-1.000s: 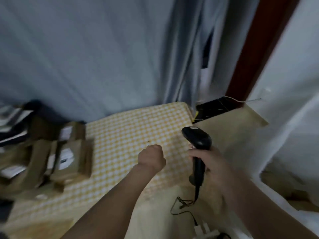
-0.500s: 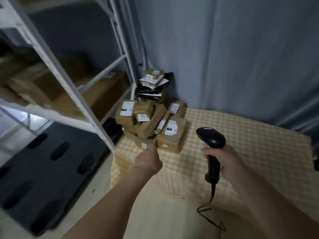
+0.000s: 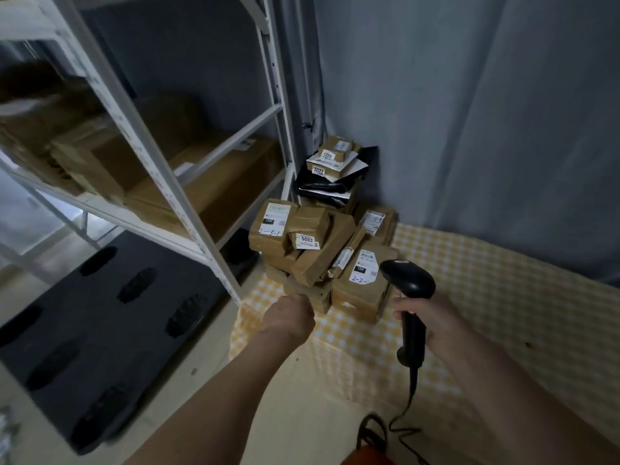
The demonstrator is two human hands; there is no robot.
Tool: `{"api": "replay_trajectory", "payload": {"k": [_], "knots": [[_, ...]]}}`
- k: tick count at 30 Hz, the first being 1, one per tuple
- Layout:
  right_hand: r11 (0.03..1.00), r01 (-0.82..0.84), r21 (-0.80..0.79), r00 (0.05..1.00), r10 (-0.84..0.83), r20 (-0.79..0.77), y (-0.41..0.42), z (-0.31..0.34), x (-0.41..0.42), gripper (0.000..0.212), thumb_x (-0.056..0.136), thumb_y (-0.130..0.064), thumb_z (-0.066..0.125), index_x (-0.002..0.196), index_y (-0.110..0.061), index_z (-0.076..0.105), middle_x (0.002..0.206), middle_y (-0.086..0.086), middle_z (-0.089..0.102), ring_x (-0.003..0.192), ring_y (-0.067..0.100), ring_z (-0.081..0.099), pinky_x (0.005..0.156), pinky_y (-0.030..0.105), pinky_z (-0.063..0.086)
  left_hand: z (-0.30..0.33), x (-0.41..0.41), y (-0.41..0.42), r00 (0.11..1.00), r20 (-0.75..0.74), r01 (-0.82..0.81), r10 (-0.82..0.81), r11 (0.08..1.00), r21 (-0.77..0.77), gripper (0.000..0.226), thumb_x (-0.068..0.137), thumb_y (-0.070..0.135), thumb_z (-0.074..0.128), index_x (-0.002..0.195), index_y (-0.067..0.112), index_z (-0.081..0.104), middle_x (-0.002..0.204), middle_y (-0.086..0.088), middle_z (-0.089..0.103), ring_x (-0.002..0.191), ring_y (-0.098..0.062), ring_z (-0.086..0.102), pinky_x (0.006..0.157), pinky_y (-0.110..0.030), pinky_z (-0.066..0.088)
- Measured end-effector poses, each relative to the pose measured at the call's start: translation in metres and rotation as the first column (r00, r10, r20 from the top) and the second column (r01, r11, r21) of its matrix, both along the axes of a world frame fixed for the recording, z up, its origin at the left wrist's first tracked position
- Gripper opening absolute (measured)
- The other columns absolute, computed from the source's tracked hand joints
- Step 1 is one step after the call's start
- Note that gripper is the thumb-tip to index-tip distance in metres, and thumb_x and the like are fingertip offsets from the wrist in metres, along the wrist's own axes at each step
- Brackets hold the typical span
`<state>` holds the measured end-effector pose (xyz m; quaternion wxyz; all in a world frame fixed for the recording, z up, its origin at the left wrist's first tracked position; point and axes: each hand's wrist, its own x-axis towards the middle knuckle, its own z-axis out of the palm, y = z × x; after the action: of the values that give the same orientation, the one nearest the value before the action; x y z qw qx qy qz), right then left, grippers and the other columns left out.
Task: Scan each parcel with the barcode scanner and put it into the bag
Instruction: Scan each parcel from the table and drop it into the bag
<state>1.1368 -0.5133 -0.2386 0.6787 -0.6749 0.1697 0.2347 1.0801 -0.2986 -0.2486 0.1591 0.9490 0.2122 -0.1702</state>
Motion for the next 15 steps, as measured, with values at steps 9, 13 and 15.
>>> {"api": "replay_trajectory", "payload": {"k": [9, 13, 15], "knots": [[0.991, 0.134, -0.012, 0.980, -0.134, -0.149, -0.007, -0.043, 0.095, 0.013, 0.076, 0.012, 0.067, 0.079, 0.000, 0.064, 0.064, 0.014, 0.058, 0.060, 0.024, 0.055, 0.061, 0.030, 0.046, -0.025, 0.128, -0.017, 0.995, -0.082, 0.047, -0.055, 0.995, -0.093, 0.034, 0.087, 0.030, 0.060, 0.120, 0.020, 0.061, 0.126, -0.005, 0.061, 0.117, -0.024, 0.057, 0.093, -0.033, 0.048], [0.984, 0.178, -0.003, 0.955, -0.174, -0.240, -0.005, -0.073, 0.123, 0.012, 0.077, 0.008, 0.070, 0.083, -0.001, 0.066, 0.074, 0.013, 0.063, 0.068, 0.025, 0.061, 0.067, 0.032, 0.049, -0.060, 0.158, -0.018, 0.981, -0.186, 0.022, -0.062, 0.978, -0.209, 0.045, 0.089, 0.034, 0.061, 0.130, 0.016, 0.054, 0.136, -0.005, 0.051, 0.126, -0.023, 0.050, 0.103, -0.031, 0.042], [0.982, 0.188, -0.018, 0.936, -0.185, -0.300, -0.002, -0.089, 0.135, 0.015, 0.076, 0.003, 0.073, 0.090, -0.001, 0.068, 0.078, 0.012, 0.066, 0.072, 0.026, 0.064, 0.070, 0.034, 0.048, -0.079, 0.168, -0.017, 0.972, -0.226, 0.009, -0.070, 0.966, -0.259, 0.050, 0.088, 0.035, 0.062, 0.131, 0.011, 0.052, 0.136, -0.007, 0.051, 0.125, -0.024, 0.050, 0.102, -0.032, 0.042]]}}
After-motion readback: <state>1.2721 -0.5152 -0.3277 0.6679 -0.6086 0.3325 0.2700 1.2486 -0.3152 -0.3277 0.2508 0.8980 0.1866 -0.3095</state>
